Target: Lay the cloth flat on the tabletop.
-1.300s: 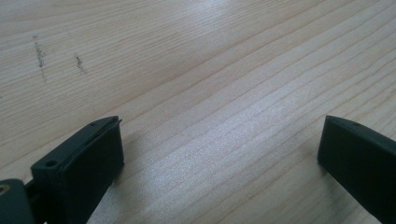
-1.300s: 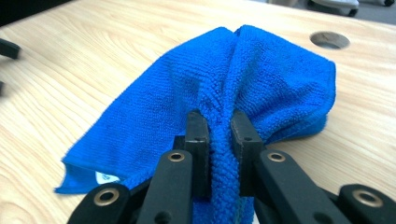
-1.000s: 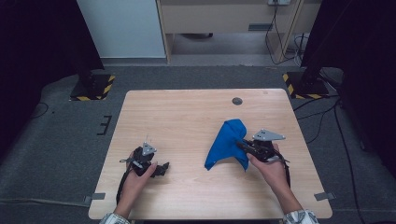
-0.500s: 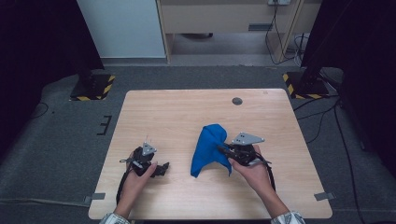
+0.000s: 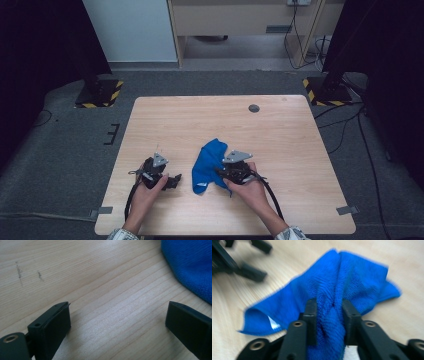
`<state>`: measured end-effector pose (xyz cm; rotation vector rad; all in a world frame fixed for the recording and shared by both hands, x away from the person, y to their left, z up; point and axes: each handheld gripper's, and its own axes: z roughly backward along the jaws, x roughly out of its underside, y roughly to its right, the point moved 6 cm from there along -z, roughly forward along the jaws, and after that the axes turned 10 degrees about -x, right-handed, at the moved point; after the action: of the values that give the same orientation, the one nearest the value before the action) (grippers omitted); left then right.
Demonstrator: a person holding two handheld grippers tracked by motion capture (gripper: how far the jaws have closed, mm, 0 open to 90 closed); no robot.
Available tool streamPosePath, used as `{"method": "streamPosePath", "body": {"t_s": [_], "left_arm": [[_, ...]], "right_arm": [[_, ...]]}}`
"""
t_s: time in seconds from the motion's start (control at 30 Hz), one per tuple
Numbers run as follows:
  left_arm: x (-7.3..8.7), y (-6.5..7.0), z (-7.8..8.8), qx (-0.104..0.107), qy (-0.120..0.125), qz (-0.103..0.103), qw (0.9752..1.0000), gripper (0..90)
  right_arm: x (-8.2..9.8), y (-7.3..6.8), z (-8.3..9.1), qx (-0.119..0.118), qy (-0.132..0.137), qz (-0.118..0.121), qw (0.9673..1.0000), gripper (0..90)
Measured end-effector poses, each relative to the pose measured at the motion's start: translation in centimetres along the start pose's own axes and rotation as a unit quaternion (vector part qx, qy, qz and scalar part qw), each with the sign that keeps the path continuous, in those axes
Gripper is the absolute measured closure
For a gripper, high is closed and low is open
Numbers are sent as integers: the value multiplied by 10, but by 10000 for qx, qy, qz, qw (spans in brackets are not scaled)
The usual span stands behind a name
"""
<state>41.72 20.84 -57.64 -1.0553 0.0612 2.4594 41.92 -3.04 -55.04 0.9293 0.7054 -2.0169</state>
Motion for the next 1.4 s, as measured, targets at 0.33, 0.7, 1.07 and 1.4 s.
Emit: {"method": "streamPosePath", "body": {"t_s": [0.33, 0.7, 1.07, 1.4], "left_arm": [[-15, 16, 15, 200, 401, -9, 9990, 74], [-22, 40, 22, 482, 525, -140, 9974, 87], [-23, 63, 24, 779, 496, -464, 9946, 148], [-26, 74, 25, 1000, 660, -560, 9912, 141]], "right_arm": [[-5, -5, 4, -59, 31, -39, 10000, 308], [-16, 4, 31, -24, 368, -47, 9993, 481], [-4, 15, 40, -49, 249, -116, 9996, 721], [1, 11, 47, -365, 171, -265, 9988, 534]]}}
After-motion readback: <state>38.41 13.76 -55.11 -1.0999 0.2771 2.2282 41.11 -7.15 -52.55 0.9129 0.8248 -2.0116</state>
